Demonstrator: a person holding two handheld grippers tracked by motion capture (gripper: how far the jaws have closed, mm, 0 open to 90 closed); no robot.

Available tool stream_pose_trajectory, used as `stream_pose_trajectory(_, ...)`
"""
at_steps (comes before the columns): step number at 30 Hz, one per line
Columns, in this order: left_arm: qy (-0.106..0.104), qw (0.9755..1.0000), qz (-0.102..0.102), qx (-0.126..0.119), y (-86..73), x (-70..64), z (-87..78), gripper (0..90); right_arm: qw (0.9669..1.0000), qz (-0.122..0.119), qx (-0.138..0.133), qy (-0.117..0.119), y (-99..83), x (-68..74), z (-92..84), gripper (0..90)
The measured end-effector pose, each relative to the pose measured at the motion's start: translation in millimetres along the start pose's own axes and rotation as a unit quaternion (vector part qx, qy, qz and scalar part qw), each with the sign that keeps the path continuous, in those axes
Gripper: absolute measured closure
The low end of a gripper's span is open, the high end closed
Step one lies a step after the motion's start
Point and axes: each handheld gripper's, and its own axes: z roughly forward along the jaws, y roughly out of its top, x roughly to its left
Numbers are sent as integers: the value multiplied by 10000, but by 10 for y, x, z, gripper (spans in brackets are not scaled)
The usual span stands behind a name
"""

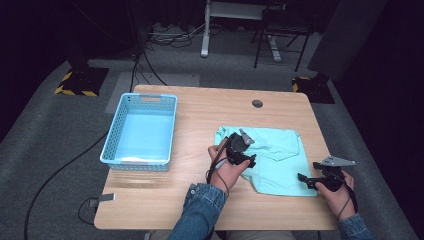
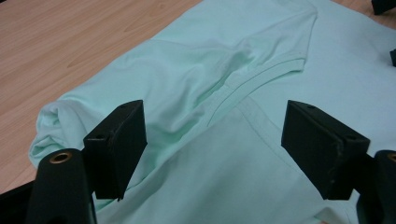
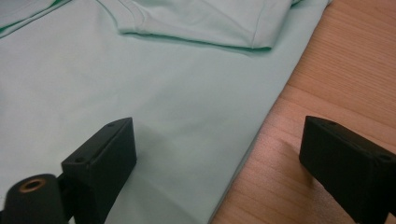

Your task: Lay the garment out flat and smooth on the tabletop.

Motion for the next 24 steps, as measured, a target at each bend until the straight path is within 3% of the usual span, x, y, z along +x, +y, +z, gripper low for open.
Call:
stream_pose_trajectory(14,-169,9993,293,178,84,-140,343,347,10000,-48,-5,59,-2,5,-3,112)
stream_pose_trajectory(24,-345,9984,271,354,22,-185,590,366,10000,-47,-10,60,-2,4,-3,112)
